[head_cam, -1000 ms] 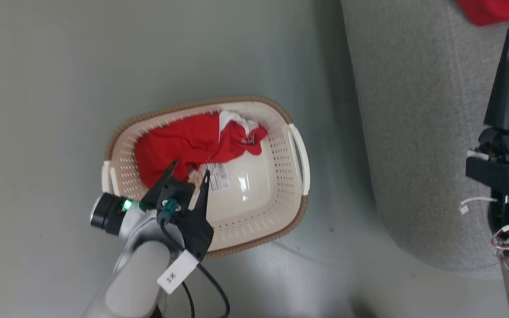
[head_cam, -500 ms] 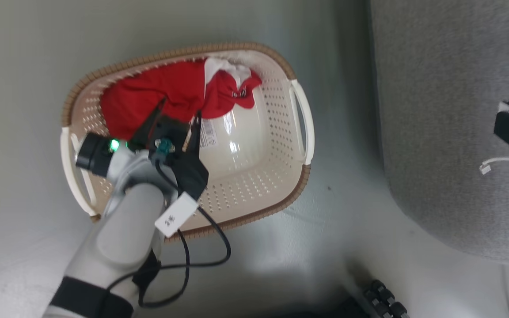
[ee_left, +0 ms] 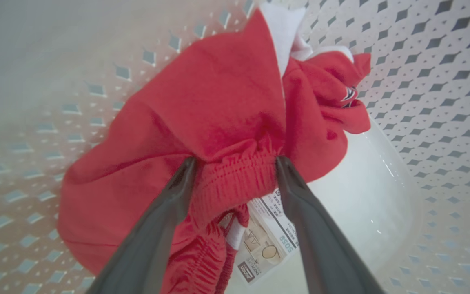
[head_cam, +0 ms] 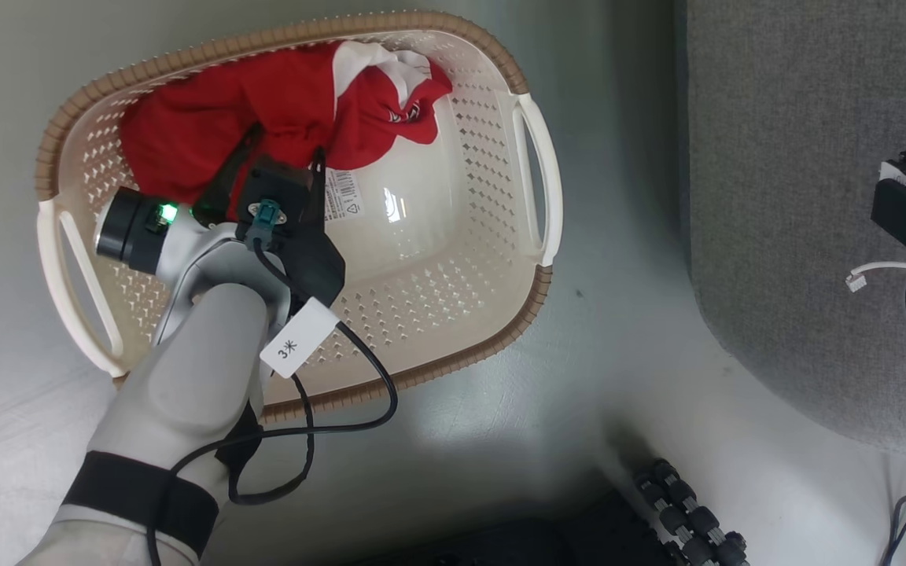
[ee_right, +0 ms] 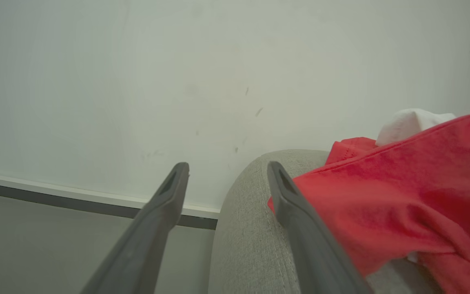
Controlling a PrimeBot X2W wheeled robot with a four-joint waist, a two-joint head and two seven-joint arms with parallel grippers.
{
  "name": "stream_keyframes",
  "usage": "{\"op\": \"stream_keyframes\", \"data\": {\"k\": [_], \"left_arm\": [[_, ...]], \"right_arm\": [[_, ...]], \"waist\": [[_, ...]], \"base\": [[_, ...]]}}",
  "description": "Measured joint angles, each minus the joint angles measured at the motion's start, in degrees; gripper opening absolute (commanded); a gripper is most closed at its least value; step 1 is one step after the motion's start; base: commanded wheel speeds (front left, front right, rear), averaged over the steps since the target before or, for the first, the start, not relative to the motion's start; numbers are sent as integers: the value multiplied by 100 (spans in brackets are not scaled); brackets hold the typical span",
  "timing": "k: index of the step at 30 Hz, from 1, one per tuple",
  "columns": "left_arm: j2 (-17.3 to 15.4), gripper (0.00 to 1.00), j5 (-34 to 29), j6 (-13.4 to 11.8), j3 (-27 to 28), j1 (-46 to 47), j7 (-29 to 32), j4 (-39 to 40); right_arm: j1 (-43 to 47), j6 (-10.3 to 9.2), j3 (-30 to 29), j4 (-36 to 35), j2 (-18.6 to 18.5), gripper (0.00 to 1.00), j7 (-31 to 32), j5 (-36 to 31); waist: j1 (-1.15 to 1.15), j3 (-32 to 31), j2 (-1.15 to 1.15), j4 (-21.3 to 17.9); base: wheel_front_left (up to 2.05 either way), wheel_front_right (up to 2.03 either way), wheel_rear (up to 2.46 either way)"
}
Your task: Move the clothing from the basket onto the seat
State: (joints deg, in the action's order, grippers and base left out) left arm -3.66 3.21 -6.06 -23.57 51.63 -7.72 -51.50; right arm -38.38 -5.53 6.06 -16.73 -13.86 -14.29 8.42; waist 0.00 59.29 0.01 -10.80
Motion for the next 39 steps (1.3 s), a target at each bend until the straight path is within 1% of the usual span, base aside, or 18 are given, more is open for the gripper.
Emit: {"op": "stream_keyframes", "data": {"k": [3,4,5,7,8,13,15,19,23,27,29,34,39], "left_arm": [[1,100,-2,0,27,30,-55,-108],[2,80,-3,-1,30,39,-94,-168],[3,47,-3,-2,30,42,-118,-220],[3,13,-4,-5,27,43,-155,-315],[5,0,-3,-7,27,44,-189,-356],[43,0,31,-8,21,42,-385,-477],[60,0,76,-7,26,29,-465,-490],[104,0,235,36,34,-54,-566,-493],[123,0,405,213,26,-80,-626,-447],[136,0,434,397,-73,-113,-657,-303],[141,0,516,479,-185,-152,-658,-170],[145,0,855,721,-666,-236,-659,381],[149,0,1051,866,-855,-265,-659,715]], "right_arm": [[-30,1,10,51,14,100,-2,0],[-51,1,24,86,24,100,-13,0],[-69,2,35,129,37,100,-26,0],[-74,7,34,190,42,100,-42,0],[-74,7,34,215,42,100,-42,-1],[-69,9,35,442,40,100,-43,-52],[-64,53,46,557,32,100,-43,-85],[-8,76,62,794,23,100,-43,-99],[101,101,30,961,-12,100,-44,-99],[317,104,-20,1183,-57,100,-44,-99],[411,115,-25,1293,-56,100,-43,-98],[605,126,-29,1640,-32,100,-43,-93],[731,126,-41,1880,52,100,-43,-77]], "waist": [[0,21,0,-27],[0,16,0,-32],[0,4,0,-37],[0,-32,0,-41],[0,-53,-1,-41],[0,-201,-1,-18],[0,-288,-1,7],[0,-513,-1,81],[-1,-783,-1,190],[-1,-1066,-1,346],[-1,-1211,-1,442],[-1,-1667,-1,747],[-1,-2073,-1,1008]], "base": [[0,0,0],[0,0,0],[0,0,0],[0,0,0],[0,0,0],[0,0,0],[0,0,0],[0,0,0],[0,0,0],[0,0,0],[0,0,0],[0,0,0],[0,0,0]]}}
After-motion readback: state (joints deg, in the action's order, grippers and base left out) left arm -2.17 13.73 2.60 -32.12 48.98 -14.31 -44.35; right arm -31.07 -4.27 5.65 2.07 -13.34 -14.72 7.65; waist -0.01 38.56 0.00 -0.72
